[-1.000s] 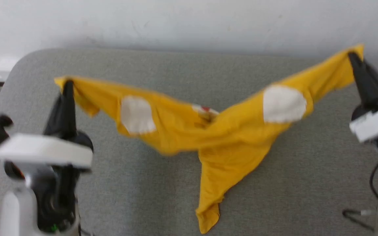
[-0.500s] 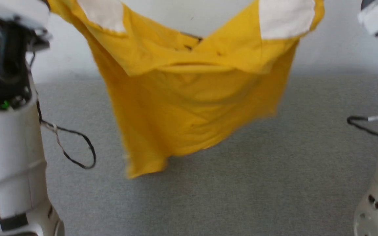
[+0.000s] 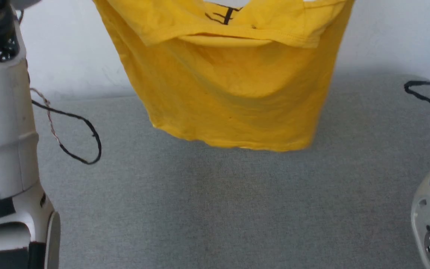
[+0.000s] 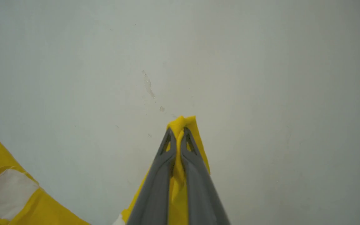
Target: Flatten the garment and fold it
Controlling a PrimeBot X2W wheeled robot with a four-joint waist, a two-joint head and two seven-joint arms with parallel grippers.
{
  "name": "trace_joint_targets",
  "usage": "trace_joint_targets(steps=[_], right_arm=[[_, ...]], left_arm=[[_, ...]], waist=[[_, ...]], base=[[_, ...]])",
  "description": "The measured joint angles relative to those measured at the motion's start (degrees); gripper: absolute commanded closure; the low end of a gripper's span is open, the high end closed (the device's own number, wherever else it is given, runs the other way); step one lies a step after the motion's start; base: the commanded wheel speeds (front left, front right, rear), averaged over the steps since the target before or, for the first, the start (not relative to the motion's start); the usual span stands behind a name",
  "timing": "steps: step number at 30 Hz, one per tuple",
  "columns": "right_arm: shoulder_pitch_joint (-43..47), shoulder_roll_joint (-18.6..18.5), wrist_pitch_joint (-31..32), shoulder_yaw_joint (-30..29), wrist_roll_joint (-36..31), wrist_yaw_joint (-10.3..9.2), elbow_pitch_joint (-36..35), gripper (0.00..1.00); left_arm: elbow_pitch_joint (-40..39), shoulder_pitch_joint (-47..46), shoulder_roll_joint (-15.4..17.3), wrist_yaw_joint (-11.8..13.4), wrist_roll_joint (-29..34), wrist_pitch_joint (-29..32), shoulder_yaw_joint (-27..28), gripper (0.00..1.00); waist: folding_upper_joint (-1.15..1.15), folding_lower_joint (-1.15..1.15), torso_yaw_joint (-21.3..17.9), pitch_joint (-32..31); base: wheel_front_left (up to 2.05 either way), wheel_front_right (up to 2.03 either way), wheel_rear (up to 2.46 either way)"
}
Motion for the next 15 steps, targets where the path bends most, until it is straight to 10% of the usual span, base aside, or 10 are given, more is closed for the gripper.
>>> trace_joint_targets(steps=[15], right_arm=[[-19.5,0.1,-7.2,-2.5,-9.7,0.01,11.2,1.0]], left_arm=[[4.6,-20.2,0.4,-2.7,4.7,-9.1,-2.8,1.0]], waist=[[0.0,0.02,-1.4,15.6]], base=[[0.0,0.0,0.0]])
